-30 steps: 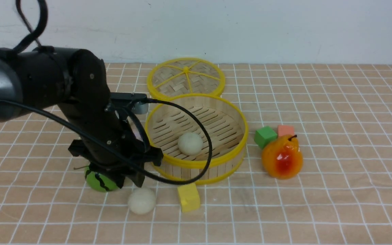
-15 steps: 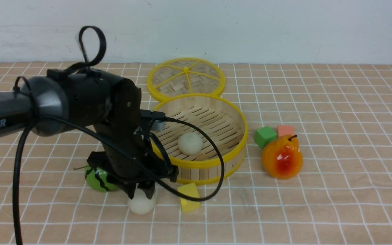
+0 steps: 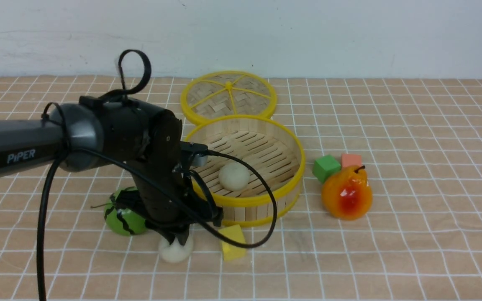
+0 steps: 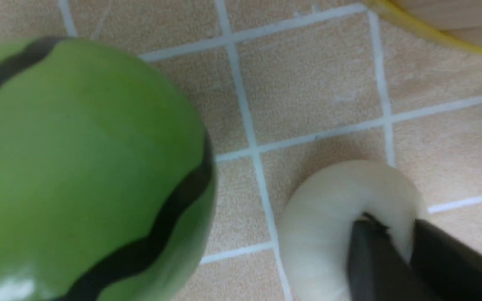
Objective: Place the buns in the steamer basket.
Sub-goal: Use the left arm to put the steamed stuffed bun into the steamer
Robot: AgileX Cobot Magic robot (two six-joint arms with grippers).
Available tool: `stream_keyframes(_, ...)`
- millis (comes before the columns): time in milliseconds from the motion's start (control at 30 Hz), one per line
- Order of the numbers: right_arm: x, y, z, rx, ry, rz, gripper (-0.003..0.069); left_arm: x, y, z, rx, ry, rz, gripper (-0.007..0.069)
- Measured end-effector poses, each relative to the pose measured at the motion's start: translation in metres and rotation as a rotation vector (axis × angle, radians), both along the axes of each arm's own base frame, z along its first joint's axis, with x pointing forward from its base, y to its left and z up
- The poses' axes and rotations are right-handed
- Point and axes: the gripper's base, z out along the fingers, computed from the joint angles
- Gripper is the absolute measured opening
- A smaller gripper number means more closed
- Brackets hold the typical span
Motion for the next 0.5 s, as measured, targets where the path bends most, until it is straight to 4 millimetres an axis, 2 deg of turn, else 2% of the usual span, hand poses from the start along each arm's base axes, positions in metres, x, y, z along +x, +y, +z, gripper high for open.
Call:
stream_keyframes(33, 0.0, 0.0, 0.0, 0.0, 0.0, 0.0, 0.0241, 0.001, -0.001, 0.005, 0.003, 0.005, 0.0, 0.0006)
stream_keyframes(133, 0.0, 0.0, 0.0, 0.0, 0.0, 0.0, 0.0241, 0.005, -0.003, 0.019, 0.007, 0.013, -0.007, -0.0011)
stream_keyframes(200, 0.0, 0.0, 0.0, 0.0, 0.0, 0.0, 0.0241, 0.013, -0.007, 0.049, -0.011, -0.022, -0.024, -0.0011)
stream_keyframes(233, 0.0, 0.0, 0.0, 0.0, 0.0, 0.0, 0.0241, 0.015, -0.008, 0.055, -0.015, -0.032, -0.027, -0.0011)
stream_keyframes(300, 0.0, 0.0, 0.0, 0.0, 0.0, 0.0, 0.0241, 0.026, -0.013, 0.09, -0.062, -0.133, -0.038, -0.0011)
stream_keyframes(333, 0.0, 0.0, 0.0, 0.0, 0.0, 0.0, 0.0241, 0.027, -0.013, 0.093, -0.061, -0.145, -0.04, -0.0011)
stream_keyframes(400, 0.0, 0.0, 0.0, 0.0, 0.0, 0.0, 0.0241, 0.037, -0.019, 0.119, -0.125, -0.277, -0.043, -0.0011)
stream_keyframes(500, 0.0, 0.0, 0.0, 0.0, 0.0, 0.0, 0.0241, 0.048, -0.029, 0.133, -0.233, -0.384, -0.045, -0.0011)
